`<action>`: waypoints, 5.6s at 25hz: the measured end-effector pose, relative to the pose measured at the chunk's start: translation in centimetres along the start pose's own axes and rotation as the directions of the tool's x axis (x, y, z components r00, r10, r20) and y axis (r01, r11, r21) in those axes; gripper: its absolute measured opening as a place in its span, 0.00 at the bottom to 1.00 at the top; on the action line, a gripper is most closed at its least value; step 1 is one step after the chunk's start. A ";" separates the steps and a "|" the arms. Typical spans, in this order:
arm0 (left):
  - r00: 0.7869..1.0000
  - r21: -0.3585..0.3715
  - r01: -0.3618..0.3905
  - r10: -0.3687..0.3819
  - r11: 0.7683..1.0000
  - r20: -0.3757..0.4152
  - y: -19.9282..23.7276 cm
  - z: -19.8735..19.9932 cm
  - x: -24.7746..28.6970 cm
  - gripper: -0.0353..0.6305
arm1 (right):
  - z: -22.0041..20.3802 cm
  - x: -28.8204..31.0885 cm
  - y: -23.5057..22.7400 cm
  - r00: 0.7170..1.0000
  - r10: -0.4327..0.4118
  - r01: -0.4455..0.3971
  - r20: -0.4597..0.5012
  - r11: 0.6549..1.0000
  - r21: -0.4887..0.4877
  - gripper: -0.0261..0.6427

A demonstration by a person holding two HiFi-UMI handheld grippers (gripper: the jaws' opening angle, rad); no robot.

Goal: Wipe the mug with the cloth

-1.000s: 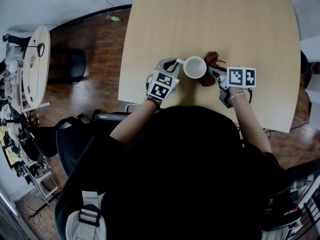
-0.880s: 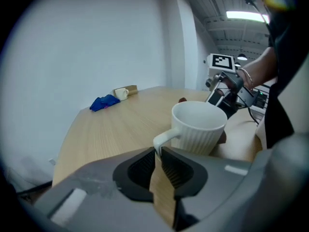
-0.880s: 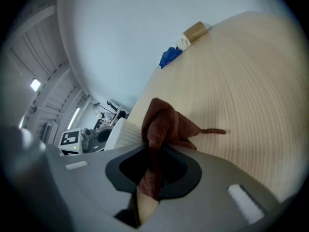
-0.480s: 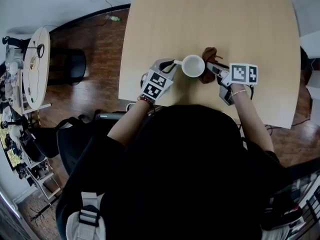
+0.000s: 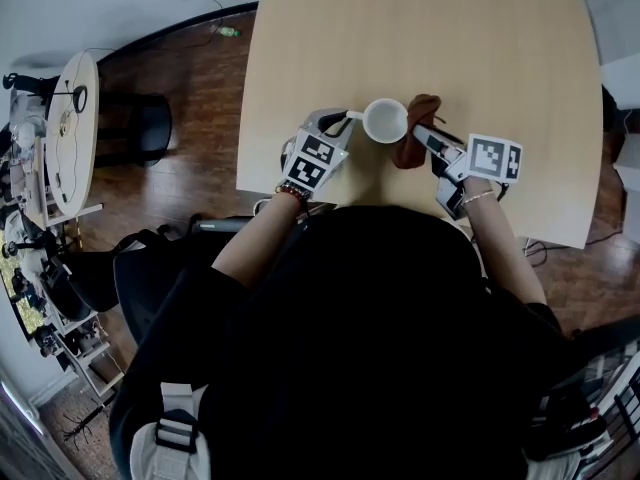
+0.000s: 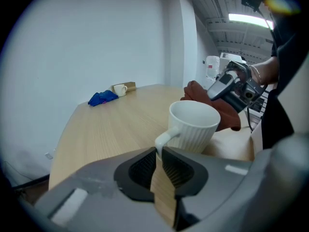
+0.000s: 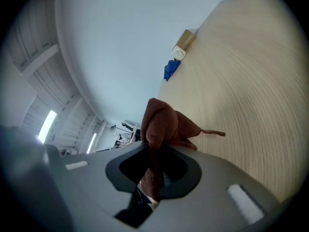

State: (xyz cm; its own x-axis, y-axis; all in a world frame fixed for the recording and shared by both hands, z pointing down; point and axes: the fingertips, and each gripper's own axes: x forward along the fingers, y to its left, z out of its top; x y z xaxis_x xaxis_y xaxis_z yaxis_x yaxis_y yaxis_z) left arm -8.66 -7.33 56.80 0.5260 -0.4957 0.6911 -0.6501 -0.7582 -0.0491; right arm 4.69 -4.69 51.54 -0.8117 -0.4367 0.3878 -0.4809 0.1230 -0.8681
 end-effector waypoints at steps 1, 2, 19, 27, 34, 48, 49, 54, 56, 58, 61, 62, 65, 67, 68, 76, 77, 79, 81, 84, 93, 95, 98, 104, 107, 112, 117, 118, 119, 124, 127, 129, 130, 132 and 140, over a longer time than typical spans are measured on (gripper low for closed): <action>1.000 -0.007 0.007 -0.007 1.000 0.001 0.0 -0.1 -0.1 0.12 | 0.1 0.4 -0.1 1.000 -0.001 0.001 0.003 1.000 -0.009 0.12; 1.000 -0.012 0.013 -0.013 1.000 0.001 -0.1 -0.2 -0.2 0.12 | 0.2 0.9 -0.4 1.000 -0.004 0.004 0.002 1.000 -0.016 0.12; 0.995 0.031 0.094 -0.094 0.995 -0.019 -3.1 -1.2 -1.3 0.14 | 1.5 2.5 -3.7 0.987 -0.158 0.155 -0.013 0.979 -0.129 0.12; 0.998 0.020 0.060 -0.060 0.998 -0.028 -2.6 -1.1 -0.7 0.13 | -0.1 -1.9 0.5 0.994 -0.103 0.104 0.035 0.994 -0.037 0.12; 0.998 0.028 0.061 -0.059 0.998 -0.038 -2.9 -1.0 -0.7 0.13 | -1.5 -0.9 -0.2 0.996 -0.073 0.073 0.051 0.997 -0.003 0.12; 0.989 0.069 0.139 -0.135 0.988 -0.055 -5.9 -1.6 -1.8 0.15 | -1.4 1.8 -5.8 0.976 -0.218 0.218 0.004 0.976 -0.032 0.12; 0.989 0.068 0.142 -0.138 0.988 -0.057 -6.0 -1.6 -1.8 0.15 | -1.4 1.9 -5.9 0.975 -0.222 0.222 0.005 0.974 -0.041 0.12; 0.985 0.073 0.167 -0.163 0.983 -0.064 -6.7 -1.5 -1.6 0.15 | -0.5 1.7 -4.9 0.982 -0.188 0.189 0.025 0.981 -0.048 0.12; 0.982 0.093 0.182 -0.176 0.979 -0.065 -7.3 -1.3 -1.5 0.15 | -0.1 1.0 -3.7 0.985 -0.164 0.166 0.043 0.985 -0.047 0.12; 0.979 0.112 0.196 -0.190 0.974 -0.068 -8.1 -1.2 -1.4 0.15 | -0.1 0.2 -2.6 0.989 -0.139 0.141 0.057 0.989 -0.042 0.12; 0.974 0.124 0.222 -0.215 0.967 -0.066 -9.0 -1.1 -0.9 0.15 | -0.1 -0.7 -1.2 0.993 -0.096 0.098 0.074 0.995 -0.023 0.12; 0.973 0.131 0.228 -0.221 0.965 -0.068 -9.2 -1.0 -0.8 0.15 | 0.0 -0.9 -0.9 0.993 -0.086 0.087 0.078 0.996 -0.019 0.12; 0.971 0.156 0.236 -0.227 0.959 -0.075 -9.5 -0.5 -0.2 0.14 | 0.1 -1.4 -1.2 0.992 -0.099 0.101 0.081 0.995 -0.022 0.12; 0.970 0.160 0.241 -0.232 0.957 -0.076 -9.5 -0.3 0.2 0.14 | 0.4 -1.3 -2.2 0.989 -0.123 0.125 0.080 0.992 -0.023 0.12; 0.969 0.161 0.244 -0.235 0.956 -0.077 -9.6 -0.3 0.3 0.14 | 0.3 -1.0 -2.5 0.989 -0.124 0.126 0.078 0.992 -0.020 0.12; 0.963 0.199 0.265 -0.252 0.943 -0.093 -10.1 0.4 0.5 0.14 | -1.3 1.4 -6.1 0.982 -0.191 0.191 0.003 0.981 -0.042 0.12; 0.963 0.199 0.267 -0.253 0.943 -0.092 -10.1 0.5 0.5 0.14 | -1.2 1.6 -6.2 0.980 -0.198 0.198 0.000 0.979 -0.054 0.12; 0.962 0.201 0.271 -0.257 0.941 -0.093 -10.1 0.5 0.5 0.13 | -1.3 1.8 -6.2 0.978 -0.208 0.207 -0.006 0.976 -0.073 0.12; 0.961 0.206 0.275 -0.261 0.939 -0.094 -10.3 0.6 0.6 0.13 | -1.3 1.7 -6.2 0.979 -0.206 0.205 -0.006 0.976 -0.069 0.12; 0.959 0.213 0.283 -0.269 0.935 -0.095 -10.7 0.7 0.7 0.13 | -1.2 1.3 -5.7 0.984 -0.176 0.176 0.006 0.983 -0.047 0.12; 0.949 0.231 0.314 -0.303 0.921 -0.082 -11.5 1.8 1.6 0.12 | -0.7 -0.8 -0.3 0.999 -0.027 0.028 0.036 0.999 -0.034 0.12; 0.947 0.237 0.321 -0.310 0.917 -0.083 -11.8 1.9 1.8 0.12 | -1.0 -1.4 0.6 0.999 -0.039 0.040 0.028 0.998 -0.039 0.12; 0.945 0.255 0.328 -0.315 0.910 -0.092 -12.1 2.0 2.0 0.12 | -1.5 -0.9 1.1 1.000 -0.020 0.021 0.008 0.997 -0.068 0.12; 0.946 0.251 0.325 -0.313 0.912 -0.084 -11.9 2.0 2.0 0.12 | -2.2 0.6 -0.8 0.998 -0.053 0.049 -0.030 0.993 -0.104 0.12; 0.946 0.239 0.324 -0.315 0.915 -0.076 -11.9 2.1 2.0 0.12 | -2.9 1.6 -2.5 0.992 -0.106 0.098 -0.065 0.988 -0.123 0.12; 0.947 0.213 0.320 -0.316 0.923 -0.051 -11.9 2.3 2.1 0.12 | -3.5 2.2 -5.1 0.980 -0.180 0.165 -0.087 0.974 -0.154 0.12; 0.953 0.146 0.304 -0.303 0.941 -0.029 -10.8 1.7 0.9 0.14 | -3.8 0.5 -4.9 0.976 -0.199 0.166 -0.093 0.945 -0.283 0.14; 0.955 0.127 0.296 -0.295 0.947 -0.022 -10.5 1.5 0.6 0.15 | -3.8 -0.1 -4.8 0.975 -0.203 0.164 -0.092 0.933 -0.320 0.16; 0.957 0.102 0.290 -0.291 0.951 -0.011 -10.1 1.3 0.3 0.15 | -3.6 -0.7 -4.7 0.976 -0.202 0.161 -0.085 0.923 -0.349 0.18; 0.942 -0.033 0.335 -0.333 0.942 0.053 -8.7 0.4 -1.3 0.24 | -2.8 -2.2 -3.8 0.988 -0.150 0.124 -0.043 0.921 -0.368 0.38; 0.936 -0.130 0.341 -0.322 0.931 0.144 -7.3 1.2 -2.7 0.28 | -1.3 -3.9 -3.1 0.990 -0.136 0.138 0.031 0.917 -0.375 0.39; 0.930 -0.181 0.316 -0.266 0.932 0.254 -5.4 3.4 -4.4 0.27 | 0.5 -5.3 -2.3 0.984 -0.135 0.169 0.114 0.905 -0.390 0.39; 0.923 -0.187 0.297 -0.231 0.936 0.308 -4.5 4.7 -5.4 0.26 | 1.5 -6.2 -1.9 0.977 -0.135 0.190 0.162 0.895 -0.403 0.39; 0.900 -0.191 0.256 -0.161 0.948 0.404 -2.6 7.5 -7.2 0.22 | 3.7 -8.0 -0.6 0.958 -0.125 0.231 0.259 0.872 -0.431 0.39; 0.824 -0.238 0.176 -0.010 0.955 0.567 2.3 13.6 -11.1 0.19 | 9.1 -10.5 5.5 0.905 -0.027 0.285 0.424 0.779 -0.559 0.39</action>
State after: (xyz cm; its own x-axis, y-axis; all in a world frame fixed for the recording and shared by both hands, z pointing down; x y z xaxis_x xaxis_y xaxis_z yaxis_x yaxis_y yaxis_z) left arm -8.55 -9.29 39.19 0.7505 -0.6410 0.1606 -0.6594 -0.7103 0.2464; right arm 13.60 -7.54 39.86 -0.5809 -0.7768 0.2431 -0.7913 0.4691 -0.3922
